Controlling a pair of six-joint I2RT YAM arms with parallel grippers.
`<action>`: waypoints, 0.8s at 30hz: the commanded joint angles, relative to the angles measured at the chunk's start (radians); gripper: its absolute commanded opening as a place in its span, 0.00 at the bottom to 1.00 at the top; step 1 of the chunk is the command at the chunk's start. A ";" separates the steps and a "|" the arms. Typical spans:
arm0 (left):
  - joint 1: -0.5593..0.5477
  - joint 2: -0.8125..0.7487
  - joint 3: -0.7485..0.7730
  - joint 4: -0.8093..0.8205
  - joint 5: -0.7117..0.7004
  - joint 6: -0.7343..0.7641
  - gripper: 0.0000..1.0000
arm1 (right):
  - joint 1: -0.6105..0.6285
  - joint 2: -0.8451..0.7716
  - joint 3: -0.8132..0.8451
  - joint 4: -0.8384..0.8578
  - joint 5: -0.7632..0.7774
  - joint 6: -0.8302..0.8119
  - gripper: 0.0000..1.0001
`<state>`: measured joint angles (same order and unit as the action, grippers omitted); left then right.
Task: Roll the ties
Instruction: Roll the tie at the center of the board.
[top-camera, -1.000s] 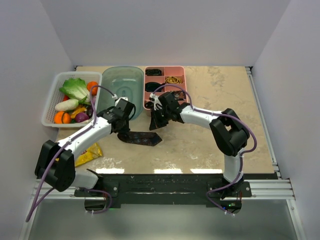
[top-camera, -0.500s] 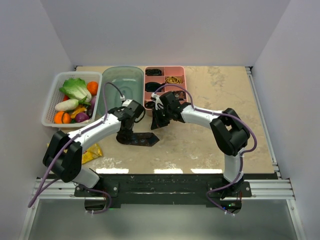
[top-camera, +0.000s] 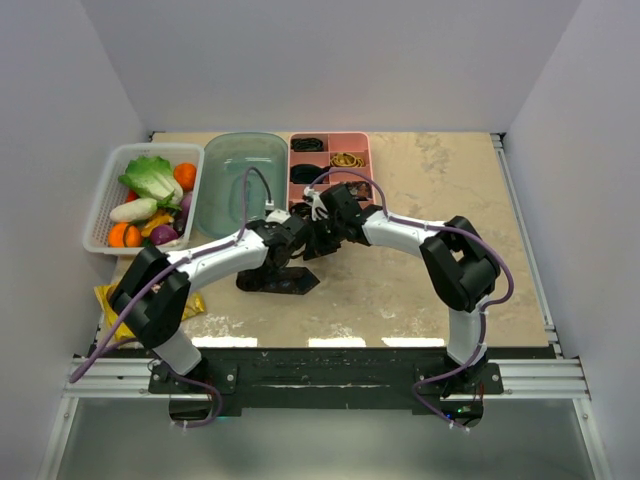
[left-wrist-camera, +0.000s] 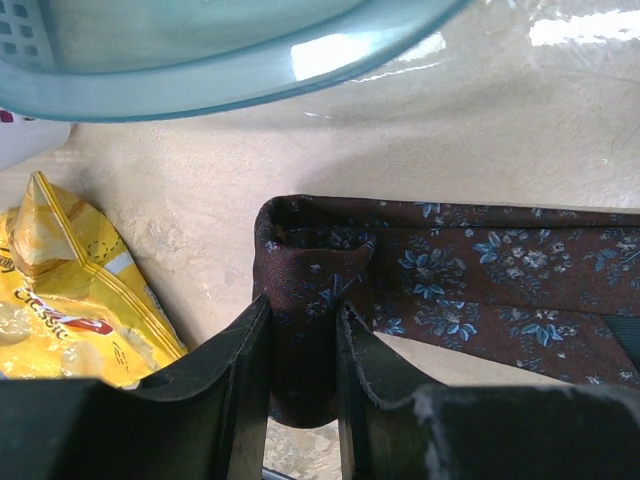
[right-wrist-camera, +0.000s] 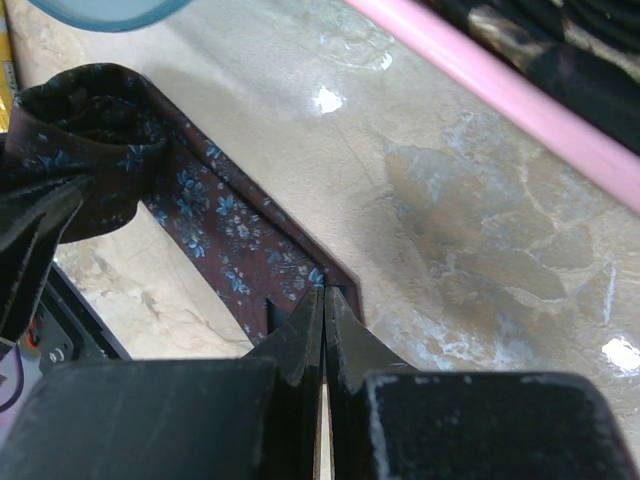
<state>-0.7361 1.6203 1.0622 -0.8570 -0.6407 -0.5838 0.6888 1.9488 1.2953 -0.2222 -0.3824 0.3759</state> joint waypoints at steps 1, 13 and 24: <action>-0.048 0.056 0.047 -0.013 -0.036 -0.051 0.00 | -0.008 -0.056 -0.014 -0.003 0.023 -0.017 0.00; -0.097 0.144 0.035 0.091 0.077 -0.085 0.10 | -0.009 -0.054 -0.028 -0.003 0.027 -0.020 0.00; -0.098 0.095 0.028 0.147 0.144 -0.088 0.51 | -0.011 -0.056 -0.034 0.001 0.023 -0.020 0.00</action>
<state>-0.8268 1.7546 1.0939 -0.7918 -0.5812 -0.6189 0.6800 1.9488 1.2675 -0.2253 -0.3756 0.3721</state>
